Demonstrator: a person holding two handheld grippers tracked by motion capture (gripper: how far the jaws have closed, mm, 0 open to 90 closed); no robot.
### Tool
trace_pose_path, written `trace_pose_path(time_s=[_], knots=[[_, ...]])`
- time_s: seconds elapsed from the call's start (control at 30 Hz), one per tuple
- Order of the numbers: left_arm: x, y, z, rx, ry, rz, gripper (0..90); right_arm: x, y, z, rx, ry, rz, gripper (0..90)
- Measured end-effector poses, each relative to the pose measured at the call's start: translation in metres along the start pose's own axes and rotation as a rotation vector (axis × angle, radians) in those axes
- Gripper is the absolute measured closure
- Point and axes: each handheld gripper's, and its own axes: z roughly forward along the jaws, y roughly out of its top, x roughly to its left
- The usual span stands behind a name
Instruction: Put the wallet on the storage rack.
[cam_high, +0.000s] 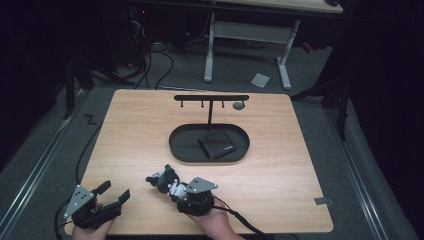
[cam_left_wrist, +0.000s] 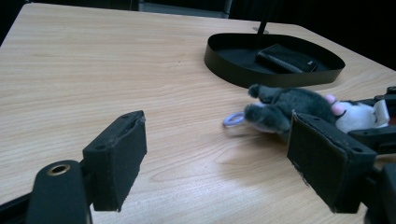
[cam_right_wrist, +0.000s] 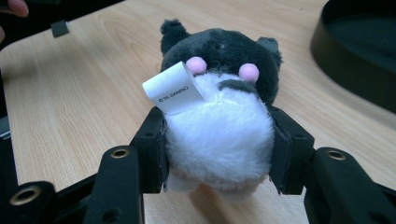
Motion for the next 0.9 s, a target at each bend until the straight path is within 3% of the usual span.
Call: trace_pose_path(time_s=[0.13, 0.4, 0.9], knots=[[-0.002, 0.001, 0.004, 0.006, -0.006, 0.01, 20.4, -0.005, 0.0, -0.008, -0.018, -0.011, 0.006, 48.3], [-0.007, 0.006, 0.019, 0.019, -0.029, 0.029, 20.2, -0.022, -0.002, -0.04, -0.055, -0.073, 0.015, 48.2], [-0.021, 0.016, 0.049, 0.035, -0.11, 0.059, 19.9, -0.064, -0.028, -0.12, -0.109, -0.272, 0.065, 48.0]])
